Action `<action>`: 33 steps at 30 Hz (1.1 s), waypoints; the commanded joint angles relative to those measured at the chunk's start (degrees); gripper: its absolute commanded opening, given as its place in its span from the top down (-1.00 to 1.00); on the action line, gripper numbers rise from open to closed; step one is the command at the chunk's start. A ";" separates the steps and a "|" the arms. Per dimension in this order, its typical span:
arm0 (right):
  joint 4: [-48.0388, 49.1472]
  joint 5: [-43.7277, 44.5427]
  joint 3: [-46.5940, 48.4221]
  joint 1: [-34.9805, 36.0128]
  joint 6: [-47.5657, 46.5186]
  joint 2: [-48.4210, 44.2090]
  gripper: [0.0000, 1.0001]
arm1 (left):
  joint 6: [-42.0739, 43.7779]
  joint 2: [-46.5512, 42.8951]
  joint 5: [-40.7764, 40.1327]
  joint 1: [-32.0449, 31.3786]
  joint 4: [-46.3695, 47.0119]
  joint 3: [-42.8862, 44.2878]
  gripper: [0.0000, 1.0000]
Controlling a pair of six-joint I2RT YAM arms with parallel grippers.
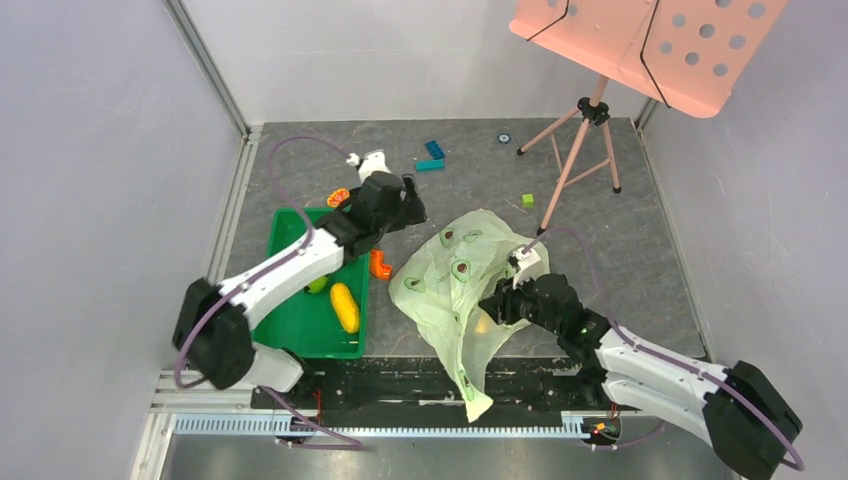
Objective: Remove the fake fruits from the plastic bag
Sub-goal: Take out the fake fruit from the plastic bag.
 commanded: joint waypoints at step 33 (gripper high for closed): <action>5.89 9.49 9.05 0.08 -11.01 12.53 -0.06 | 14.65 48.38 19.40 -6.44 -6.98 35.57 -0.03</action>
